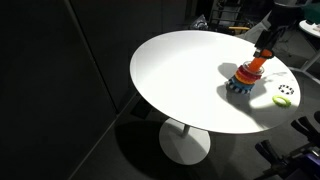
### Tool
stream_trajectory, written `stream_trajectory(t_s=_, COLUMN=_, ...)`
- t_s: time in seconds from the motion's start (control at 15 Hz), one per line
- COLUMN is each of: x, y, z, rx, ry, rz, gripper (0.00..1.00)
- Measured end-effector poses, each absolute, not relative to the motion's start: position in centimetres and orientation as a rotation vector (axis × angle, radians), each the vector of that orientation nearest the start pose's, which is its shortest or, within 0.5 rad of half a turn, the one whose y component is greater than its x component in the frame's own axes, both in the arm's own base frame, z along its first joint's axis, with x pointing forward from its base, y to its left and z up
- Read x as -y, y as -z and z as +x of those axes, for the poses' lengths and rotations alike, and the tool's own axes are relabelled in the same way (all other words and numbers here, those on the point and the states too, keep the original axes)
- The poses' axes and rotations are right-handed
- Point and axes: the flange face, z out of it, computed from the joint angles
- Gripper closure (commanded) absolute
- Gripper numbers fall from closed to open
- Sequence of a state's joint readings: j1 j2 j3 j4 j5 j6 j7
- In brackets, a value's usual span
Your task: Put the green ring through the pole
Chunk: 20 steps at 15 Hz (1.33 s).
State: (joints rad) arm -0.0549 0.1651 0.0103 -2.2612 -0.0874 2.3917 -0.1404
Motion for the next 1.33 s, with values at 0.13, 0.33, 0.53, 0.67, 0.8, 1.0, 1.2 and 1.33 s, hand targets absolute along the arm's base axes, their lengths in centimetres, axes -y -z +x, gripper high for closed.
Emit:
stream_trajectory(t_s=0.13, x=2.5, y=-28.4, z=53.0, rx=0.249, ry=-0.070, rz=-3.181, gripper=0.00)
stream_trajectory(t_s=0.33, x=2.6, y=-28.3, z=52.9, rx=0.222, ry=-0.073, rz=-3.168, gripper=0.00)
stream_trajectory(t_s=0.53, x=2.7, y=-28.3, z=52.9, rx=0.188, ry=-0.070, rz=-3.137, gripper=0.00)
stream_trajectory(t_s=0.67, x=2.7, y=-28.4, z=52.8, rx=0.169, ry=-0.065, rz=-3.111, gripper=0.00)
stream_trajectory(t_s=0.8, x=2.7, y=-28.5, z=52.9, rx=0.155, ry=-0.054, rz=-3.084, gripper=0.00)
stream_trajectory(t_s=1.0, x=3.1, y=-28.6, z=52.9, rx=0.141, ry=-0.045, rz=-3.053, gripper=0.00)
stream_trajectory(t_s=1.2, x=3.4, y=-28.7, z=52.8, rx=0.130, ry=-0.083, rz=-3.041, gripper=0.00)
stream_trajectory(t_s=1.33, x=3.5, y=-28.9, z=52.7, rx=0.129, ry=-0.128, rz=-3.032, gripper=0.00)
